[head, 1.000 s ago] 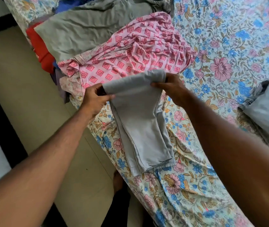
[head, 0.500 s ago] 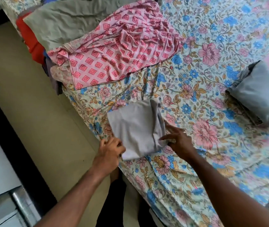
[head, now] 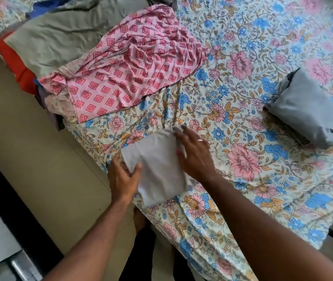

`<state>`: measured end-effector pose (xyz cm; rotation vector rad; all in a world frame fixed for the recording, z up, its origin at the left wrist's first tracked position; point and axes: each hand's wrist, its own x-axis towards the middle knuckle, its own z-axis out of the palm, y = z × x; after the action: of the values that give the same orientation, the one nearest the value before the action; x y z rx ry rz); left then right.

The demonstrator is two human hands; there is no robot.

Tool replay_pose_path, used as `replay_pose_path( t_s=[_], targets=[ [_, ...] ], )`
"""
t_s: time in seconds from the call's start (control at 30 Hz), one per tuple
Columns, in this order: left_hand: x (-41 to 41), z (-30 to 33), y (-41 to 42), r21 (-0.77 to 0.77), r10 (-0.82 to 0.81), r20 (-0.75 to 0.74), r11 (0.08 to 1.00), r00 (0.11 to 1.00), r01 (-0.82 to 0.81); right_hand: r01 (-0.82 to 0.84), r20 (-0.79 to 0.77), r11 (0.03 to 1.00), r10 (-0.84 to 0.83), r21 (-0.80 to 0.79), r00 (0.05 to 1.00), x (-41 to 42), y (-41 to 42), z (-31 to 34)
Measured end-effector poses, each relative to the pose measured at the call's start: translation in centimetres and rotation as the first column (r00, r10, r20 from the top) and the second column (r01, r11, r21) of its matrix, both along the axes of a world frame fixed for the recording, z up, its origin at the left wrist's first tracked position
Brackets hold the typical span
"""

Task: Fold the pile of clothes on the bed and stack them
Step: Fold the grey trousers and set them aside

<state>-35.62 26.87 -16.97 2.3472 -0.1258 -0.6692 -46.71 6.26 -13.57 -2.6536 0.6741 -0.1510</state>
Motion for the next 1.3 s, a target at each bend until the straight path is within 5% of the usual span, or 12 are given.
replay_pose_path(
  t_s=[0.07, 0.17, 0.3, 0.4, 0.47, 0.53, 0.63, 0.7, 0.87, 0.97, 1.13, 1.3],
  targets=[
    [0.8, -0.2, -0.6, 0.213, -0.361, 0.141, 0.92, 0.922, 0.328, -0.244, -0.183, 0.969, 0.246, 0.036, 0.952, 2.2, 0.6, -0.8],
    [1.9, -1.2, -0.2, 0.378, -0.677, -0.058, 0.665, 0.733, 0.644, -0.385, -0.513, 0.92, 0.366, 0.074, 0.776, 1.7, -0.5, -2.8],
    [3.2, -2.2, 0.9, 0.403, -0.728, -0.157, 0.57, 0.667, 0.716, -0.14, -0.705, 0.987, 0.155, 0.08, 0.692, -2.9, -3.7, -3.2],
    [3.3, -2.4, 0.6, 0.386, -0.723, -0.145, 0.588, 0.676, 0.711, 0.201, -0.596, 0.975, -0.108, 0.091, 0.796, -6.2, -3.5, -2.6],
    [2.8, -2.4, 0.7, 0.342, -0.68, -0.112, 0.659, 0.725, 0.67, 0.504, -0.334, 0.846, -0.431, 0.174, 0.838, -7.4, -1.5, -2.5],
    [1.9, -2.2, 0.7, 0.264, -0.572, -0.086, 0.777, 0.816, 0.572, 0.632, -0.217, 0.694, -0.595, 0.345, 0.773, -7.8, 1.2, -2.7],
    [0.0, -1.6, 0.9, 0.084, -0.307, -0.051, 0.947, 0.95, 0.311, 0.533, -0.357, 0.777, -0.419, 0.335, 0.835, -7.5, 4.8, -3.1],
    [-0.8, -1.3, 0.9, -0.055, -0.087, -0.179, 0.995, 0.98, 0.078, 0.532, -0.409, 0.783, -0.392, 0.321, 0.824, -7.2, 5.9, -4.0],
    [-0.7, -1.5, 0.8, -0.008, 0.095, -0.382, 0.994, 0.919, -0.107, 0.803, -0.306, 0.472, -0.754, 0.363, 0.581, -5.3, 4.5, -3.8],
    [0.7, -1.7, 0.2, -0.041, 0.17, -0.484, 0.976, 0.859, -0.216, 0.722, -0.31, 0.444, -0.691, 0.53, 0.653, -3.2, 2.2, -3.0],
    [4.5, -1.4, -1.2, -0.05, 0.289, -0.734, 0.879, 0.614, -0.474, 0.629, -0.455, 0.36, -0.46, 0.689, 0.762, 0.8, 0.5, -2.6],
    [6.3, -1.2, -0.8, -0.058, 0.177, -0.816, 0.922, 0.55, -0.384, 0.661, -0.524, 0.254, -0.44, 0.706, 0.729, 1.8, 0.7, -2.7]
  ],
)
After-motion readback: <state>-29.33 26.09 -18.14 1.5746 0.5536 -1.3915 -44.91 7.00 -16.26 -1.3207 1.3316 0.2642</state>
